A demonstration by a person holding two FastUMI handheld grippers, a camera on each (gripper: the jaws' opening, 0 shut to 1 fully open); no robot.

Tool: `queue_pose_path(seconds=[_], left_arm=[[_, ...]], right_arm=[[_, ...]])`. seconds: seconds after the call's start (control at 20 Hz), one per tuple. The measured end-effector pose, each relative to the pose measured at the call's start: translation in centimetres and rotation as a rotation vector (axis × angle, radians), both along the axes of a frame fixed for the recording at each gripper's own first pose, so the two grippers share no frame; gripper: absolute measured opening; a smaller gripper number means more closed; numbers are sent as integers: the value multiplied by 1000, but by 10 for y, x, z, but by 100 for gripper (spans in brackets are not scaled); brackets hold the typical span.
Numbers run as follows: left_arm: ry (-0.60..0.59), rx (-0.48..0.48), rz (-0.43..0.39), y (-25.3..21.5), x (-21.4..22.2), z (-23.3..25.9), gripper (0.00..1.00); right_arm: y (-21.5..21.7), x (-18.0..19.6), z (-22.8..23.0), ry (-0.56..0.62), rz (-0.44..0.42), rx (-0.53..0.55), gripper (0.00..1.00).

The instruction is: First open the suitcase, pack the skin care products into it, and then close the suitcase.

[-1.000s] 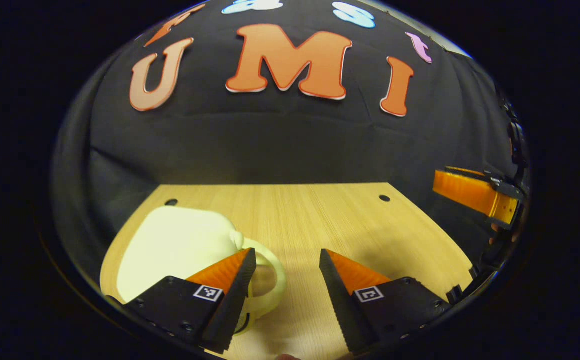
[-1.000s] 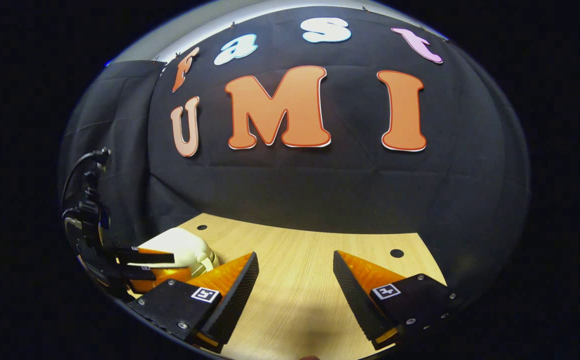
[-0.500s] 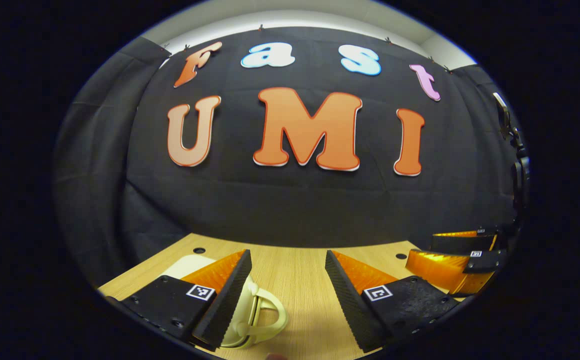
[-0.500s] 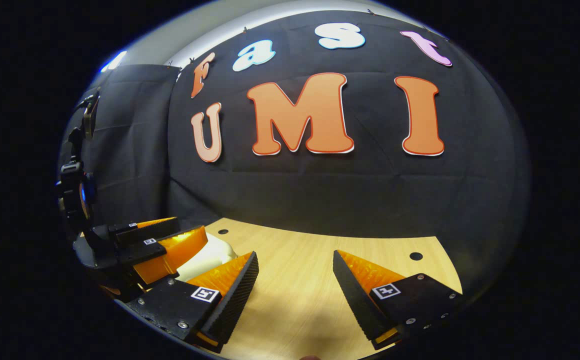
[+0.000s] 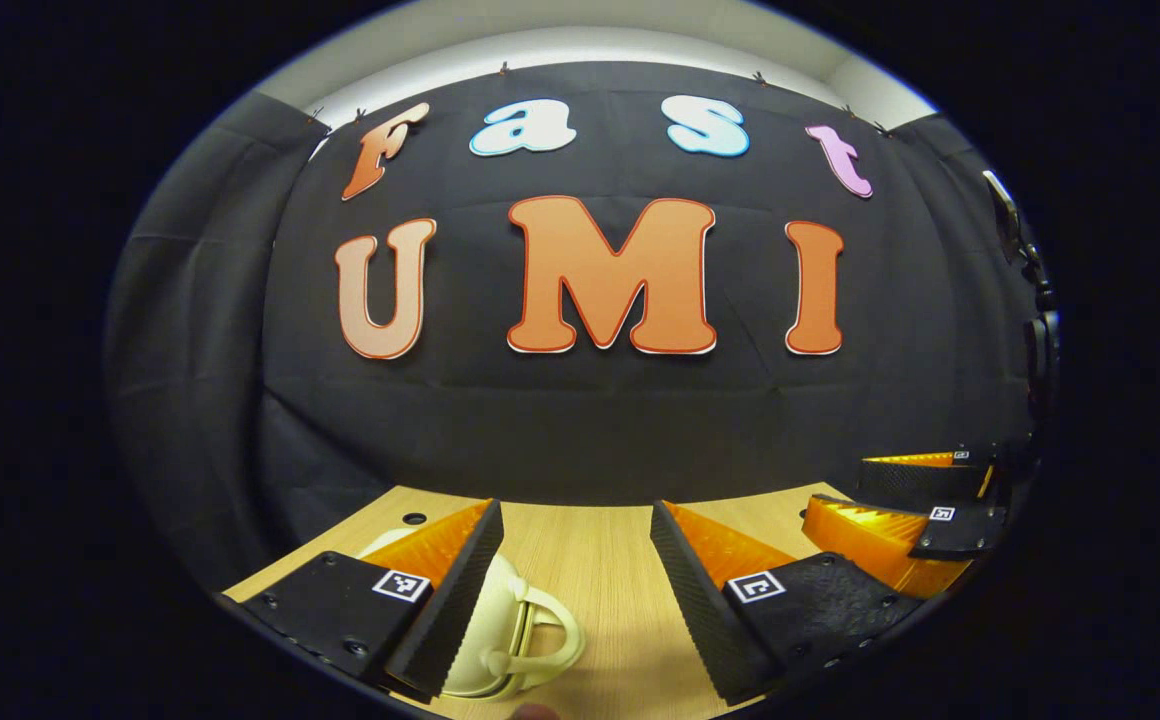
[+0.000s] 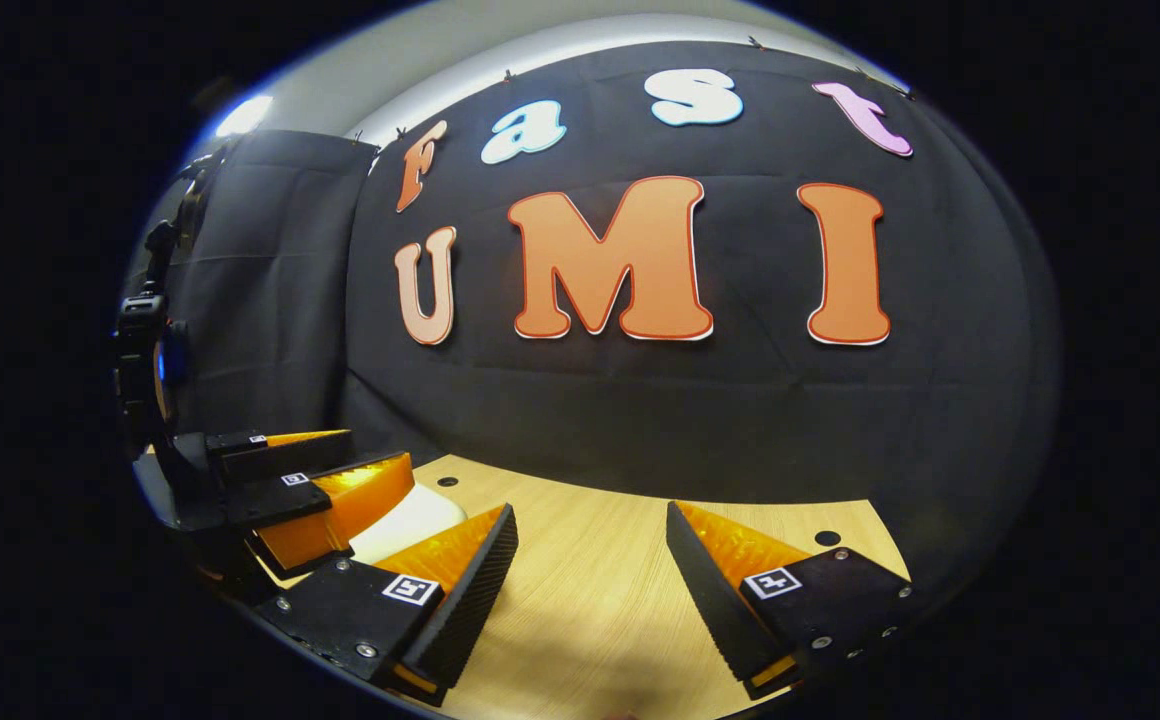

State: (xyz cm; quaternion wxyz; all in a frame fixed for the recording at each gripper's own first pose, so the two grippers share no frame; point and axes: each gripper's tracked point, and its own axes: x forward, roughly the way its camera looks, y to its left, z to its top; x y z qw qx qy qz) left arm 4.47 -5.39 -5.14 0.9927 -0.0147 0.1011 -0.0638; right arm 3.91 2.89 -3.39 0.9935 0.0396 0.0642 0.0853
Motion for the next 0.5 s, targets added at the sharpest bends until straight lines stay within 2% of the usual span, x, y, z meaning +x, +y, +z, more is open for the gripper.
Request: queue_pose_path(seconds=[0.4, 0.45, 0.5], left_arm=[[0, 0, 0, 0, 0, 0, 94], [0, 0, 0, 0, 0, 0, 94], [0, 0, 0, 0, 0, 0, 94]], right_arm=[[-3, -2, 15, -56, -28, -19, 95], [-2, -3, 15, -57, -27, -16, 100], [0, -3, 15, -57, -24, -11, 95]])
